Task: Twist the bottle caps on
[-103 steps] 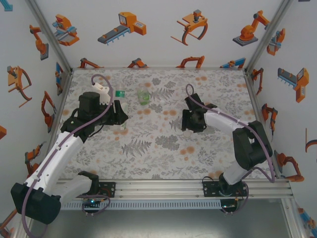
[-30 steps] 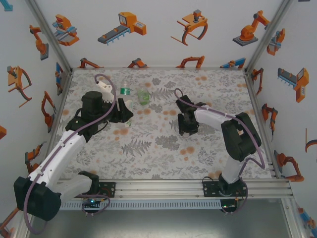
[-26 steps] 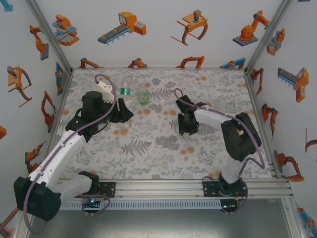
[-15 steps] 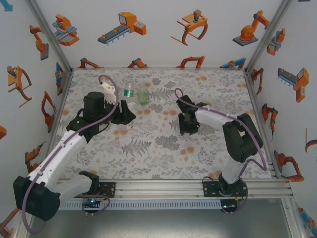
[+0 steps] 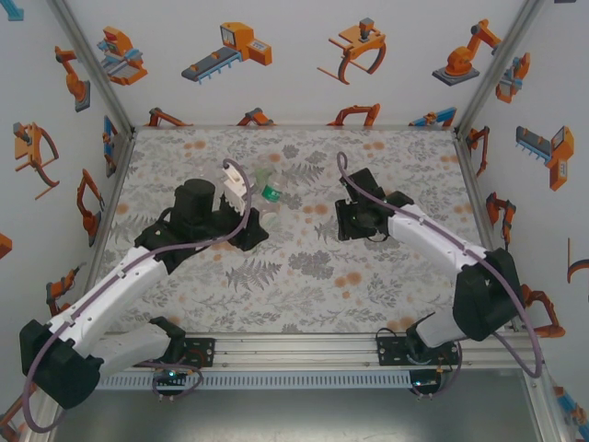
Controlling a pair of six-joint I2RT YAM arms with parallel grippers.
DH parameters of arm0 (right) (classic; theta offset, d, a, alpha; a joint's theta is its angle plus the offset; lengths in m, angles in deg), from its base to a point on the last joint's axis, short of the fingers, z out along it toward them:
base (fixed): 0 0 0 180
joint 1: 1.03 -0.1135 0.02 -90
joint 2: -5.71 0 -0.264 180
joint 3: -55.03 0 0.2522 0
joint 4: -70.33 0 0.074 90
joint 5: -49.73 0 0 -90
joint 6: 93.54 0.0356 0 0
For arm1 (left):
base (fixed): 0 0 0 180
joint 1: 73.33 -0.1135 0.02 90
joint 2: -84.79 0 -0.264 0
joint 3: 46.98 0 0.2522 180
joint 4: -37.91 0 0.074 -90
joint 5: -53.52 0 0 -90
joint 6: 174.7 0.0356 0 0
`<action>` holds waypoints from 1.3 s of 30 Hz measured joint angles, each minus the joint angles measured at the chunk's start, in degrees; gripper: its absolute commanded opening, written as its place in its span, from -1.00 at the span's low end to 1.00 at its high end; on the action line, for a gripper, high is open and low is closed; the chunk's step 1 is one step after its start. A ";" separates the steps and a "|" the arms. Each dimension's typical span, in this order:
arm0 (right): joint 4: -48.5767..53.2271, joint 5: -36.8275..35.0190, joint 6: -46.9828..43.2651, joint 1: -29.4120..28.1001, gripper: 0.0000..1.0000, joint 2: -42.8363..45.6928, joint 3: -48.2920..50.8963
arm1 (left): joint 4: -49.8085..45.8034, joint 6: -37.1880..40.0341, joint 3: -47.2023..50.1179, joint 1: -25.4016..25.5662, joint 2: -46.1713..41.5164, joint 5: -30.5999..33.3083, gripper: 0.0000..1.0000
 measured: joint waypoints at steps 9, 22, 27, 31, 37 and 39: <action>-0.57 6.91 -9.16 0.00 -0.80 10.95 0.22 | -1.84 9.14 -0.90 3.30 0.96 -1.42 -1.00; 1.25 31.08 -24.81 0.00 -0.94 24.72 -1.20 | -12.72 22.53 -9.57 8.31 1.92 -6.58 -1.00; 1.33 37.03 -27.89 0.00 -0.99 28.17 -3.28 | -15.89 25.11 -10.03 8.92 1.73 -6.58 -1.00; 1.68 41.07 -30.32 0.00 -1.00 28.33 -6.78 | -17.99 27.26 -10.03 9.73 0.90 -5.88 -1.00; 1.33 48.70 -32.30 0.00 -1.00 28.52 -8.87 | -21.09 30.18 -10.69 10.56 -0.02 -5.16 -1.00; 1.25 51.28 -32.59 0.00 -1.00 28.00 -9.14 | -22.21 31.08 -11.39 11.45 0.02 -5.07 -1.00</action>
